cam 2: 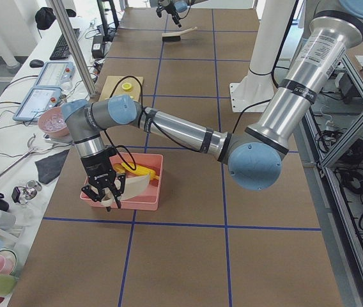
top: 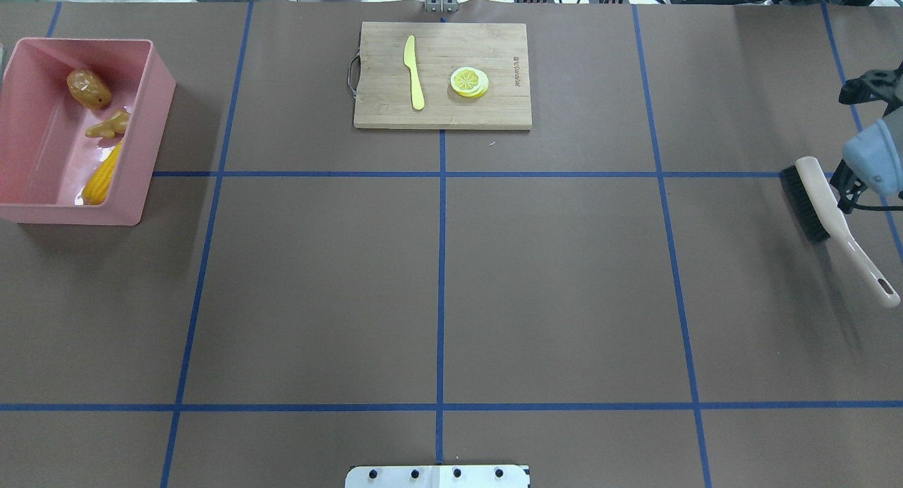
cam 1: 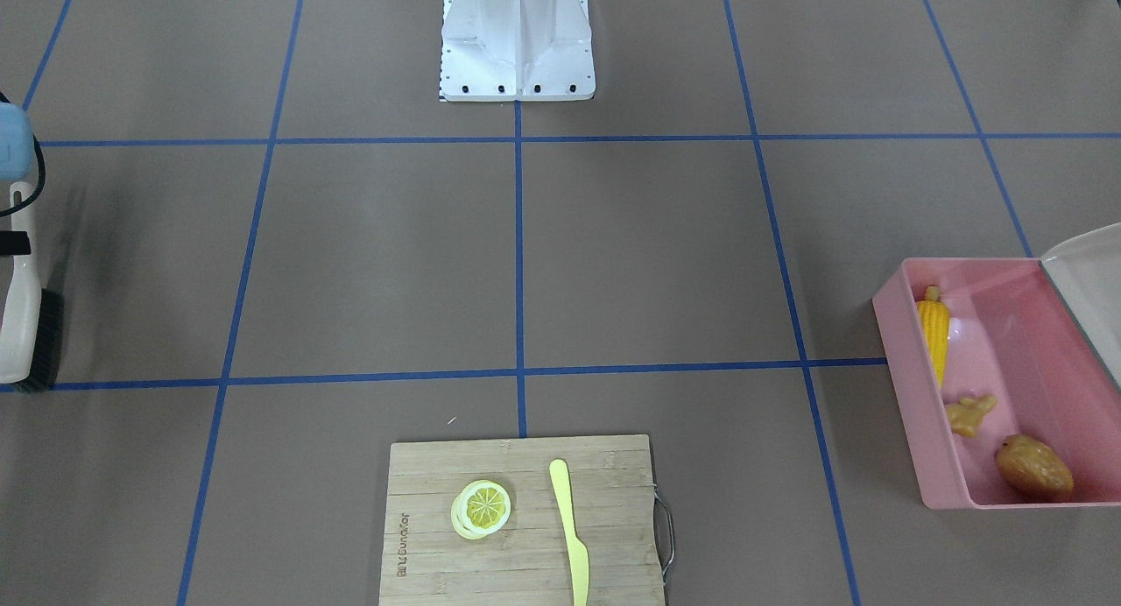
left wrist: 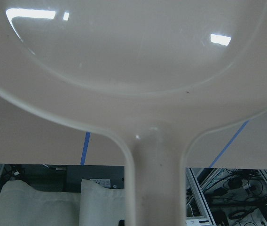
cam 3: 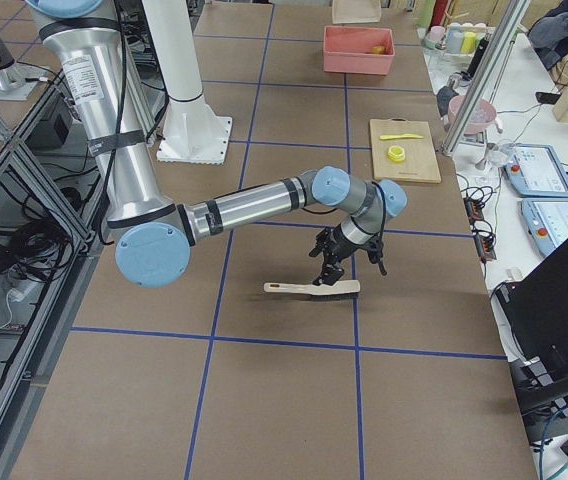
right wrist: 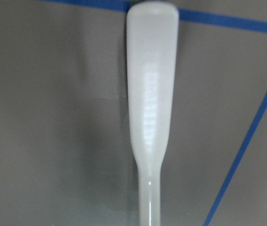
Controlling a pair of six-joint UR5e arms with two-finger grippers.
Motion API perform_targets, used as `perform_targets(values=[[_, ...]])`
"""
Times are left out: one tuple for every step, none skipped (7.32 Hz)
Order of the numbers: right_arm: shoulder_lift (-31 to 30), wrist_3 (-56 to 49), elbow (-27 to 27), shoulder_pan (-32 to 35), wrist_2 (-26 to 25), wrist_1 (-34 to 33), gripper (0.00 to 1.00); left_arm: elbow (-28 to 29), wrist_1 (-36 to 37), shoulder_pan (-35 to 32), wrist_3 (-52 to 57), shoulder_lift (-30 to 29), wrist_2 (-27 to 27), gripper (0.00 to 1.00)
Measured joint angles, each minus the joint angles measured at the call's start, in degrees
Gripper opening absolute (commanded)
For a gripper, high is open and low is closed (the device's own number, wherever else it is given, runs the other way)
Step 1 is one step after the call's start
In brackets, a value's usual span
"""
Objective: Sweep and dump trash into bin
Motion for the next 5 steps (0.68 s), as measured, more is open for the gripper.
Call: perform_targets(values=[[0.9, 0.1, -0.5, 1.8, -1.7, 2.2, 1.0, -1.2, 1.5, -1.7, -4.0, 0.1, -0.1, 0.0], [0.8, 0.2, -2.1, 3.8, -2.6, 7.7, 1.0, -2.1, 2.7, -3.5, -8.6, 0.1, -1.2, 0.0], [0.1, 0.4, -5.0, 6.4, -2.8, 14.9, 1.0, -2.6, 3.6, -5.4, -13.7, 0.3, -3.8, 0.0], [-1.6, 0.5, -7.4, 9.6, -2.7, 20.6, 1.0, -3.0, 4.3, -7.0, -17.6, 0.6, -7.0, 0.0], [-4.4, 0.3, -8.2, 12.7, -2.4, 23.4, 1.0, -3.2, 5.1, -8.2, -20.8, 0.7, -10.6, 0.0]])
